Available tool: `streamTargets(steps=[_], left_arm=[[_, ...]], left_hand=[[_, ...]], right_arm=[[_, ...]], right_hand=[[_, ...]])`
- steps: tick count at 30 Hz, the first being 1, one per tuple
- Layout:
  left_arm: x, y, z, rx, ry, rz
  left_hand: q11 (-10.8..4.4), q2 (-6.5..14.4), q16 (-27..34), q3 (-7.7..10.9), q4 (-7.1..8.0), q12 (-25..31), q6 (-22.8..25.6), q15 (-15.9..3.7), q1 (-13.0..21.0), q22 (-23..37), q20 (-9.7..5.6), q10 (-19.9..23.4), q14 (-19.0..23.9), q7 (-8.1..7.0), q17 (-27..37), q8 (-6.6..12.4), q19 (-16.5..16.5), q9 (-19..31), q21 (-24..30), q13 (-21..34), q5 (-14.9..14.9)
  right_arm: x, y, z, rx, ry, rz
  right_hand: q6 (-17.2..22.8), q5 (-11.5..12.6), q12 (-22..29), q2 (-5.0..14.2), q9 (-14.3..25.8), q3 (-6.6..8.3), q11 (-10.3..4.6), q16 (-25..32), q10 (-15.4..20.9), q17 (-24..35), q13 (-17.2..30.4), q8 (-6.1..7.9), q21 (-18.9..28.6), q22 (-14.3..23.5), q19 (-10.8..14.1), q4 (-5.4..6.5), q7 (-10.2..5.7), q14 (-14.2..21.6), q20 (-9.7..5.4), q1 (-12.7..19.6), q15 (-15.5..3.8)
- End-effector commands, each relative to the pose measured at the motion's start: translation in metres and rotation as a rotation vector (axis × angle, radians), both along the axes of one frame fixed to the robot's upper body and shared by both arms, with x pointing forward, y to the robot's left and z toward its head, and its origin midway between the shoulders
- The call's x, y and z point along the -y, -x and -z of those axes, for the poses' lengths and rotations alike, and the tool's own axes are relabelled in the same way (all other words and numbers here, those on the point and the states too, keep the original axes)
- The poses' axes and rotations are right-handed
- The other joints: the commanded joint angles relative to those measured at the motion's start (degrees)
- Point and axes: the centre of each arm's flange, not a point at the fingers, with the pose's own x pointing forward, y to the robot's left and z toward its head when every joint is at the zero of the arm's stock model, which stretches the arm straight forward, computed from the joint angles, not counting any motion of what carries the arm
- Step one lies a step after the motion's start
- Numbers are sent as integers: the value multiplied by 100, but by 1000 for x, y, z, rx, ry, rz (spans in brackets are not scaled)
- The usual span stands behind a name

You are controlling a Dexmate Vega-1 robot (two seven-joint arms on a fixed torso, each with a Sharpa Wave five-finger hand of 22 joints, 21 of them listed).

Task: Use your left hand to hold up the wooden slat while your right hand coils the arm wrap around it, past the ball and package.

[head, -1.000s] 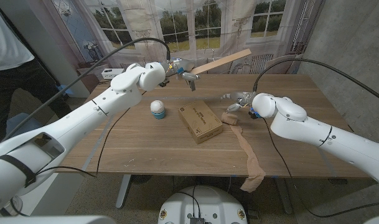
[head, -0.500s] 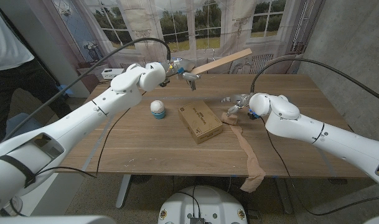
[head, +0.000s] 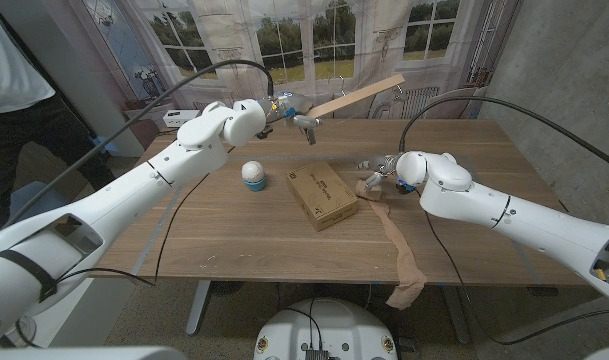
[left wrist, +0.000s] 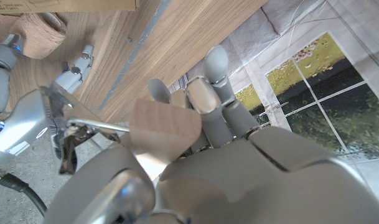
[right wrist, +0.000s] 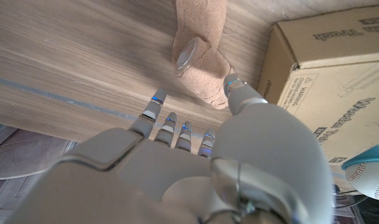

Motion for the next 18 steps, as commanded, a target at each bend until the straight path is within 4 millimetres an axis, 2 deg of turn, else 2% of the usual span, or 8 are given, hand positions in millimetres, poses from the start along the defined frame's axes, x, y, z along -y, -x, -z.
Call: streamTargets(steps=[1,6,10,13,18], left_arm=[[-1,-1,0,-2,3,3],[-1,-2,0,-2,2,6],[0,-2,0,-3,3,8],[0,-2,0,-4,3,9],[0,-2,0,-4,5,10]], left_hand=[[-38,82,21,125,51,18,-33,-2,-47,8,-42,10,-18,114,12,57,-41,-8,55,9,-42],[-24,80,21,134,51,23,-42,-3,-55,9,-42,24,-19,110,12,75,-46,-16,70,9,-46],[-29,77,20,147,51,22,-55,-3,-66,-13,-46,23,-21,115,12,96,-50,-35,76,9,-52],[-25,75,20,157,53,22,-59,-3,-77,-20,-50,16,-22,126,12,113,-57,-54,86,9,-56],[-35,73,19,171,53,20,-71,-2,-91,-34,-46,-3,-23,127,11,141,-60,-70,102,9,-62]], right_arm=[[-3,-9,7,-33,9,15],[-2,-10,9,-45,10,27],[-2,-11,11,-40,10,29],[-3,-11,12,-29,15,34],[-2,-13,15,-19,14,41]], right_hand=[[49,-10,29,-14,26,-33,-23,49,11,16,10,42,3,11,64,9,-43,74,-19,30,7],[81,-9,48,1,29,-42,-26,71,47,23,13,61,6,12,97,11,-39,112,-7,45,-12],[242,-2,116,54,36,-59,-29,138,183,46,28,130,37,17,233,12,-45,241,-58,102,-68],[519,1,253,157,58,-102,-23,284,444,119,76,233,118,31,509,9,-51,540,-203,217,-202],[750,5,483,260,97,-175,-48,465,818,254,167,318,240,46,840,3,-66,903,-305,361,-338]])
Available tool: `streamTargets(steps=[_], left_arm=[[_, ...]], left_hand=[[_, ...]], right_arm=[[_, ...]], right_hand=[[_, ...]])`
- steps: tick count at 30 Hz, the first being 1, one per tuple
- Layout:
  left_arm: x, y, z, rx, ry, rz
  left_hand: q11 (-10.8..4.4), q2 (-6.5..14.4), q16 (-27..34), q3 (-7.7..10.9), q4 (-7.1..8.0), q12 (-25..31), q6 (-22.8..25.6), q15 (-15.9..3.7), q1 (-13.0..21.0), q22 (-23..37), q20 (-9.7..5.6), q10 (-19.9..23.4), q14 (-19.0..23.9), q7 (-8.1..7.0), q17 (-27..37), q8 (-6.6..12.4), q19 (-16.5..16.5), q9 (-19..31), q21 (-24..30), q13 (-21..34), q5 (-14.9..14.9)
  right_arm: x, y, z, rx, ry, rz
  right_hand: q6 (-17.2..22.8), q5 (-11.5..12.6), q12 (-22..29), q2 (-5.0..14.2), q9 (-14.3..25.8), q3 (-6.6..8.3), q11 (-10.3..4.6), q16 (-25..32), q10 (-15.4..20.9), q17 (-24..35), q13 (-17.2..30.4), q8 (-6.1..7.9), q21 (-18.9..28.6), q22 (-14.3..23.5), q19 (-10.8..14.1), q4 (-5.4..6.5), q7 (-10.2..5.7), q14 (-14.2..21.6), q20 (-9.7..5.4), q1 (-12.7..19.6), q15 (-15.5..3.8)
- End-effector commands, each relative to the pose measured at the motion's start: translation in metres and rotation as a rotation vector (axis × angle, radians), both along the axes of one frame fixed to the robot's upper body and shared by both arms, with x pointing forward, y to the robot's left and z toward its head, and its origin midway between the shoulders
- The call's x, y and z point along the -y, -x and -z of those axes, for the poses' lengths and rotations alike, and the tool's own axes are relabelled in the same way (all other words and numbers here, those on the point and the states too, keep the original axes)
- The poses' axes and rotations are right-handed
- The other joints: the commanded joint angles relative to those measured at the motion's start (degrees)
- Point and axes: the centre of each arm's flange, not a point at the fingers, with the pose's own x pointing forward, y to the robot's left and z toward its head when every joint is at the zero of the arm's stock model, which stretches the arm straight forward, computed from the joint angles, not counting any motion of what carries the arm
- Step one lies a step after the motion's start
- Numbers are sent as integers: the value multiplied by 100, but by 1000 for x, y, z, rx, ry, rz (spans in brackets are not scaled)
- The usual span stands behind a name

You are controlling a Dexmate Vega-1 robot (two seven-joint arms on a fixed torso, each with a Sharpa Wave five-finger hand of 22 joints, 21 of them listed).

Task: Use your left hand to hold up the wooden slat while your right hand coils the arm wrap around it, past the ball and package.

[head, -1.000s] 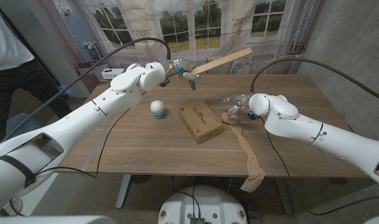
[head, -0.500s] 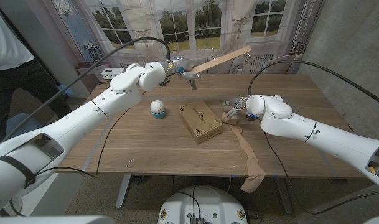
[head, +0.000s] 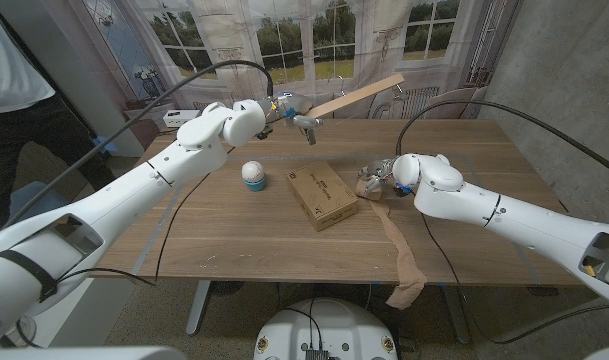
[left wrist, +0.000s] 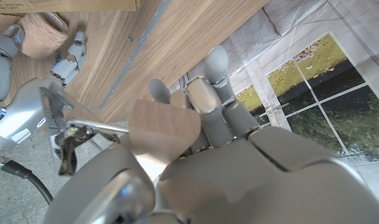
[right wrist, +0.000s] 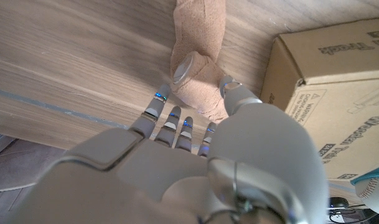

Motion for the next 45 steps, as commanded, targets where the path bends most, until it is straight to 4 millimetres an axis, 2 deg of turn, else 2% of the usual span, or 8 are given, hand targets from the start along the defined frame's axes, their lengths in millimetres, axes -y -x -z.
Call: streamTargets(steps=[1,5,13,15,17,20,33,45], left_arm=[[1,0,0,0,2,5],[1,0,0,0,3,5],[1,0,0,0,2,5],[1,0,0,-1,2,5],[1,0,0,0,-1,4],[2,-1,-1,-3,-1,3],[5,-3,-1,-9,-10,4],[5,-5,-3,-9,-12,-1]], left_hand=[[-55,81,19,150,76,19,-59,-4,-72,-32,-76,-1,-24,100,11,72,-12,10,26,9,-21],[-52,79,18,160,76,20,-64,-5,-81,-20,-72,-4,-25,102,11,83,-22,-17,50,9,-25],[-50,79,17,172,76,21,-71,-4,-93,-42,-74,-4,-27,104,11,105,-24,-33,56,8,-29],[-55,79,17,175,76,20,-72,-4,-94,-29,-70,-9,-27,107,11,105,-25,-41,69,9,-30],[-48,81,16,183,76,22,-87,-3,-101,-26,-71,-6,-29,108,10,120,-34,-44,82,8,-32],[-55,80,16,188,76,22,-87,-3,-106,-46,-72,-6,-29,113,10,125,-37,-60,78,8,-34],[-55,77,12,219,76,23,-109,-2,-135,-79,-80,-12,-37,112,9,184,-44,-97,112,9,-45],[-57,71,8,244,76,23,-127,-2,-159,-107,-82,-21,-44,101,8,236,-52,-125,140,8,-52]], right_arm=[[0,-4,6,16,8,23],[0,-7,9,18,8,27],[4,-19,16,-4,1,52],[6,-20,16,14,-14,45],[7,-20,16,44,-30,37],[11,-20,15,101,-63,17],[35,-9,8,390,-198,-15],[63,-6,1,629,-308,12]], right_hand=[[328,7,278,112,82,-101,-29,205,395,185,134,148,207,40,461,-16,-25,394,-113,221,-197],[763,-17,702,218,216,-356,-64,638,779,607,391,380,571,131,948,-24,-27,1030,-291,494,-414],[1577,-48,1746,458,622,-928,-174,2168,1456,2193,1144,977,1775,661,1319,-47,60,2217,-552,1466,-860],[1935,-77,2094,582,717,-996,-138,2496,1823,2476,1340,1191,2121,823,1337,-44,207,2490,-613,1700,-960],[2739,-118,2546,675,872,-1007,-147,2825,2175,2764,1646,1631,2542,871,1379,-75,596,2937,-641,2180,-1044],[3596,-177,3235,877,928,-981,-53,3228,2993,3149,2053,2018,3288,999,1588,84,895,3693,-652,2455,-1027],[4101,-137,3489,767,777,-958,185,3157,3451,2946,1940,2094,4318,1018,2249,24,1114,4432,-1115,2852,-1057],[4207,-118,3464,716,720,-946,172,3059,3544,2915,1831,2065,4415,880,2275,41,1110,4549,-1165,2902,-1035]])
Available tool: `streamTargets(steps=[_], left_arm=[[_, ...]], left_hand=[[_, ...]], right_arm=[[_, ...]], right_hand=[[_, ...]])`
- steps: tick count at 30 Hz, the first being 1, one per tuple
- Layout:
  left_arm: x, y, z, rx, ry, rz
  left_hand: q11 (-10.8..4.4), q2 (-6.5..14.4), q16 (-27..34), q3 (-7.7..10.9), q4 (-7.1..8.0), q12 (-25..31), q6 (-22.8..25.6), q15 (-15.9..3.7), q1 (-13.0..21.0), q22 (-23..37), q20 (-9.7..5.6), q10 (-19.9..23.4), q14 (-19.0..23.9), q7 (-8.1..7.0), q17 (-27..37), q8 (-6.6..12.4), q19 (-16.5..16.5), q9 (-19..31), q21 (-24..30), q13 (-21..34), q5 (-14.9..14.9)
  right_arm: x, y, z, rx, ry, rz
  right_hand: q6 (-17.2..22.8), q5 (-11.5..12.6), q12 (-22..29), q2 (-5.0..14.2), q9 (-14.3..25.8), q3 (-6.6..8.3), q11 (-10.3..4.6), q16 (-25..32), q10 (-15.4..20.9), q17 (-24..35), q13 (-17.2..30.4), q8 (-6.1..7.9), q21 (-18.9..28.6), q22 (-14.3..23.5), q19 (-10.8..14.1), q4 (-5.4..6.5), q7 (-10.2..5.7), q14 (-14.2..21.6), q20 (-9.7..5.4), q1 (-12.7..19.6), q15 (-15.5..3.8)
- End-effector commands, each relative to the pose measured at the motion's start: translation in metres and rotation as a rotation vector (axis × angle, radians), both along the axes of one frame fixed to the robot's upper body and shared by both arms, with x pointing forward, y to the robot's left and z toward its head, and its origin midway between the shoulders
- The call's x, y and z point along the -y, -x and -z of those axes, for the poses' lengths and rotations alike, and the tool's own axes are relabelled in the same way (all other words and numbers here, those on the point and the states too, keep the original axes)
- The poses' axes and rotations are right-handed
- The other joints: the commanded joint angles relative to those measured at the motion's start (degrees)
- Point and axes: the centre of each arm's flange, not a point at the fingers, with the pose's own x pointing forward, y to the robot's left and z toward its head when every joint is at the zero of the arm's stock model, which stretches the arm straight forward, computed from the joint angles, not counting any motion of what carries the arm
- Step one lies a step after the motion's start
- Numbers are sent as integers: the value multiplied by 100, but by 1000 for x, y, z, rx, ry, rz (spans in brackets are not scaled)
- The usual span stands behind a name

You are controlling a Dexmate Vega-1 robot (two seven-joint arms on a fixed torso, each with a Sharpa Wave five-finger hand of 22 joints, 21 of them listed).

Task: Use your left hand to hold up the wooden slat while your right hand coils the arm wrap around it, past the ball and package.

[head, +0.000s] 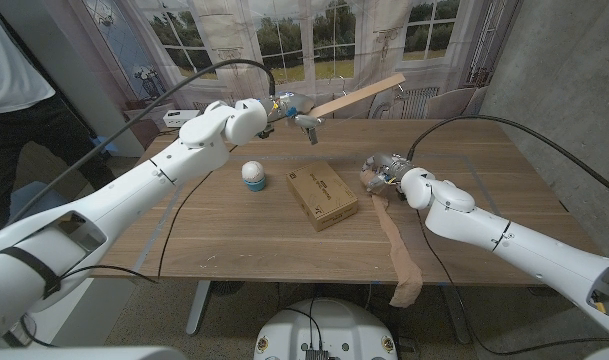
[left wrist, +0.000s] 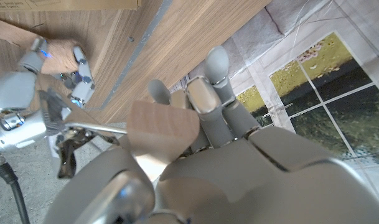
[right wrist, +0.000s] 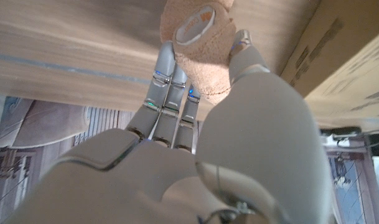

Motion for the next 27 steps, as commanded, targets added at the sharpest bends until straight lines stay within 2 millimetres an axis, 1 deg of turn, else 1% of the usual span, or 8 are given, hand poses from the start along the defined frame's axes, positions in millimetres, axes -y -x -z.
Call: streamTargets(steps=[1,15,18,21,22,27], left_arm=[[0,-2,-1,-1,-3,-3],[-3,-5,-4,-8,-4,-8],[-2,-5,-5,-9,-7,-10],[-2,-6,-5,-12,-10,-13],[-2,-6,-6,-16,-11,-15],[-1,-6,-6,-24,-18,-26]], left_hand=[[-45,62,8,150,110,22,-78,9,-35,-4,-103,13,-15,104,8,48,-9,2,55,8,-7],[-55,57,7,184,113,25,-106,7,-73,37,-92,13,-19,137,7,115,-55,-33,136,8,-12],[-68,55,5,194,113,25,-119,8,-84,-65,-100,16,-28,134,8,145,-32,-22,93,8,-13],[-73,51,5,205,110,25,-128,9,-95,-70,-93,14,-30,132,8,171,-48,-30,111,9,-14],[-76,50,5,208,110,25,-125,9,-98,-75,-92,12,-27,134,8,168,-45,-47,114,9,-15],[-67,51,7,221,108,27,-127,8,-109,-105,-99,24,-18,135,6,192,-47,-68,124,8,-18]], right_arm=[[30,5,-4,223,-121,35],[53,9,-3,381,-213,112],[59,10,-2,410,-229,137],[65,12,-1,434,-244,161],[67,13,-1,440,-249,168],[75,17,2,485,-274,195]], right_hand=[[874,38,13,1244,-7,124,-385,-35,962,30,-18,-17,49,-22,129,38,829,1376,-811,1248,-1597],[947,64,-30,1208,-55,135,-336,-123,1024,61,-124,-48,104,-169,65,51,866,1440,-799,1277,-1589],[947,70,-39,1203,-45,136,-312,-140,1040,78,-147,-50,108,-207,37,58,867,1447,-798,1278,-1580],[957,75,-52,1195,-39,139,-316,-157,1052,97,-171,-49,99,-250,-18,60,870,1450,-768,1284,-1576],[961,77,-56,1193,-31,140,-338,-163,1056,105,-179,-46,101,-267,-22,62,872,1452,-760,1285,-1575],[972,86,-73,1185,-30,140,-323,-186,1066,136,-212,-54,106,-339,-40,72,864,1462,-743,1286,-1573]])
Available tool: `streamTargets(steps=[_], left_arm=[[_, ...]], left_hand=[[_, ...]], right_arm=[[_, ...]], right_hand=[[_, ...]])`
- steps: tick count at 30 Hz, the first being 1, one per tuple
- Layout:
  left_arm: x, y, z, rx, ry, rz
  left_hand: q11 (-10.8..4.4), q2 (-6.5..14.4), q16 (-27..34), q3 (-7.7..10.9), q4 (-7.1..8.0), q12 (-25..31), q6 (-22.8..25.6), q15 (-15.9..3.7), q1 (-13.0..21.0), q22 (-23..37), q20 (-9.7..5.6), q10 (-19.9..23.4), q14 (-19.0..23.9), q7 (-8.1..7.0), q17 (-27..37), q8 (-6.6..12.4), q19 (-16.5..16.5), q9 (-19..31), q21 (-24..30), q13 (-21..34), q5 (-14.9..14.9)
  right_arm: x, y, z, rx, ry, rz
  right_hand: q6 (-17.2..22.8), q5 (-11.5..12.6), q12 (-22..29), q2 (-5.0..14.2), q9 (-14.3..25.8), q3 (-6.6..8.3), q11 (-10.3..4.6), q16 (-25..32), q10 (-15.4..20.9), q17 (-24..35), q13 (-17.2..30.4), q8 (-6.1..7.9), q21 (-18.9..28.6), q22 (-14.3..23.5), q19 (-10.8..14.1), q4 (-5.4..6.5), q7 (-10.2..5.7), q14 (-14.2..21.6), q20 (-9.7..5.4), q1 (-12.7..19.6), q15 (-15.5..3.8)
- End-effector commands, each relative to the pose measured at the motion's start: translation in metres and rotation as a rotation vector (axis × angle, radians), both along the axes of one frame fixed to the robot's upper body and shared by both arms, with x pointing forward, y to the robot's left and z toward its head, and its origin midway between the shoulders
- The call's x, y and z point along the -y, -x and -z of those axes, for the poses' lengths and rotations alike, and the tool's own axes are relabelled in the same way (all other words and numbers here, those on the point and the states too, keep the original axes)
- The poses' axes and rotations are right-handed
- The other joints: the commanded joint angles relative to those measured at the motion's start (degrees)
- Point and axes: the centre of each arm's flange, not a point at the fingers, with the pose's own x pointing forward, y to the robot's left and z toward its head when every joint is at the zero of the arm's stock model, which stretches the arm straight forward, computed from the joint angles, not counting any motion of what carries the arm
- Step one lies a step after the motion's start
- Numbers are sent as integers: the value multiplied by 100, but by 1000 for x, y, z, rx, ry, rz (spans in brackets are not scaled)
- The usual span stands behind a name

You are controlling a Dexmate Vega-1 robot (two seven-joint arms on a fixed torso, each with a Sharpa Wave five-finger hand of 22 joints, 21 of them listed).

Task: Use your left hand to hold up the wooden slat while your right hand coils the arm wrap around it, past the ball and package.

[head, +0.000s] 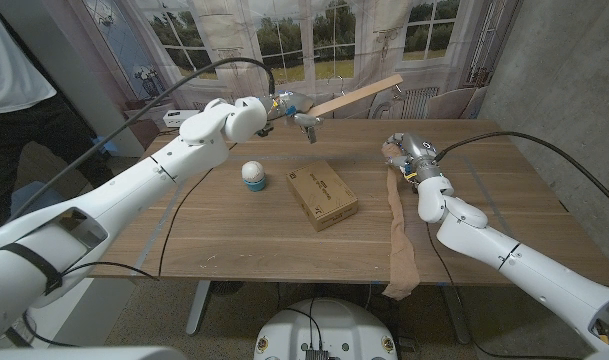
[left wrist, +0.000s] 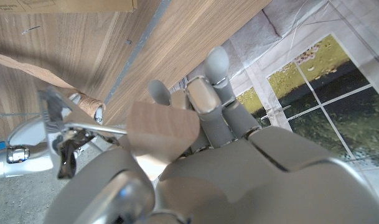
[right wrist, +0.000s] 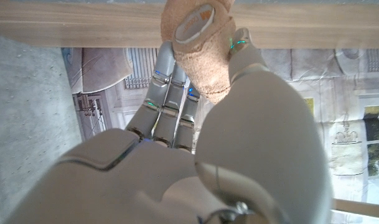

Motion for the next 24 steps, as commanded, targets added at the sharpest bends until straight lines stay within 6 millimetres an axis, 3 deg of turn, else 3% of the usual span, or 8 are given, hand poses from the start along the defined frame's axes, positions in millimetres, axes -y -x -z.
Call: streamTargets(steps=[1,15,24], left_arm=[[2,-1,-2,-16,-12,-16],[7,-1,-4,-41,-34,-34],[12,-4,-4,-63,-52,-38]], left_hand=[[-53,54,6,204,130,28,-68,-1,-111,-2,-112,35,-10,133,6,43,-4,-19,55,7,-21],[-50,46,4,235,127,27,-95,0,-135,-23,-102,23,-11,148,6,113,-24,-44,114,9,-26],[-54,46,2,258,125,29,-101,0,-148,-61,-111,10,-15,143,7,153,-36,-75,141,9,-32]], right_arm=[[23,9,6,115,-74,81],[46,26,17,293,-166,179],[52,32,20,433,-193,221]], right_hand=[[868,86,-19,1235,15,139,-405,-15,928,45,-10,13,21,-41,3,74,800,1363,-701,1233,-1572],[931,113,-27,1174,47,123,-435,-72,1094,148,-110,18,15,-253,-131,78,761,1423,-680,1244,-1594],[1007,128,-53,1104,28,84,-574,-168,1224,226,-202,-4,-111,-482,-474,124,667,1515,-623,1164,-1615]])
